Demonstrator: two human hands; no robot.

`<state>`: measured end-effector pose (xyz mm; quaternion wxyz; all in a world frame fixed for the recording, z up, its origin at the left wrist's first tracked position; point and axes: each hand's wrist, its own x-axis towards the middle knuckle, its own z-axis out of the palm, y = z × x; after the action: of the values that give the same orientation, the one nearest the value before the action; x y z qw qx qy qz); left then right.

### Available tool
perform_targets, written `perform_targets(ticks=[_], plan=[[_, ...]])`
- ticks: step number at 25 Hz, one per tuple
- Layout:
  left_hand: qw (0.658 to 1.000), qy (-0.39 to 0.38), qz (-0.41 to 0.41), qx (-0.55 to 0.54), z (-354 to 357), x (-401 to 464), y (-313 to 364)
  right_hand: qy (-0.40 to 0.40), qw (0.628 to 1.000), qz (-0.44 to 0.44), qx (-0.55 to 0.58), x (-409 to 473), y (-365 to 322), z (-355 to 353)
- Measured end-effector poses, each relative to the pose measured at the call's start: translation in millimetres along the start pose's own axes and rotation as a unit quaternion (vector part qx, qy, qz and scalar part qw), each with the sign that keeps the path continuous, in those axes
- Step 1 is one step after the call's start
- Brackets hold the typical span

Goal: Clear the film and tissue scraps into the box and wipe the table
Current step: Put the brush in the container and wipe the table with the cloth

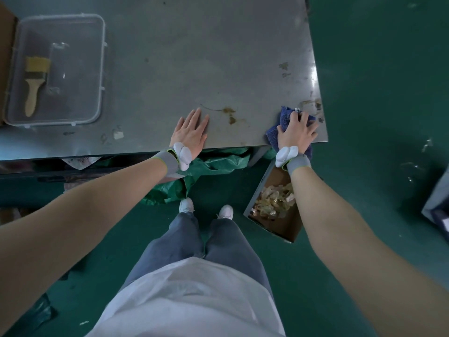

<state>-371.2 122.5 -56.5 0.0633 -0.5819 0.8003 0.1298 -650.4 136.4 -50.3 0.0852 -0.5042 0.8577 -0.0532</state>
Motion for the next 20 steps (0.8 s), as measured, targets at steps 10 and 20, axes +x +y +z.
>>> perform_targets(ticks=[10, 20], plan=[[1.000, -0.004, -0.011, 0.008, 4, 0, 7, -0.021, 0.998, 0.056, 0.019, -43, 51, -10], [0.999, -0.012, -0.014, -0.045, -3, 3, 2, 0.013, 0.971, -0.047, 0.235, -61, 29, -36]])
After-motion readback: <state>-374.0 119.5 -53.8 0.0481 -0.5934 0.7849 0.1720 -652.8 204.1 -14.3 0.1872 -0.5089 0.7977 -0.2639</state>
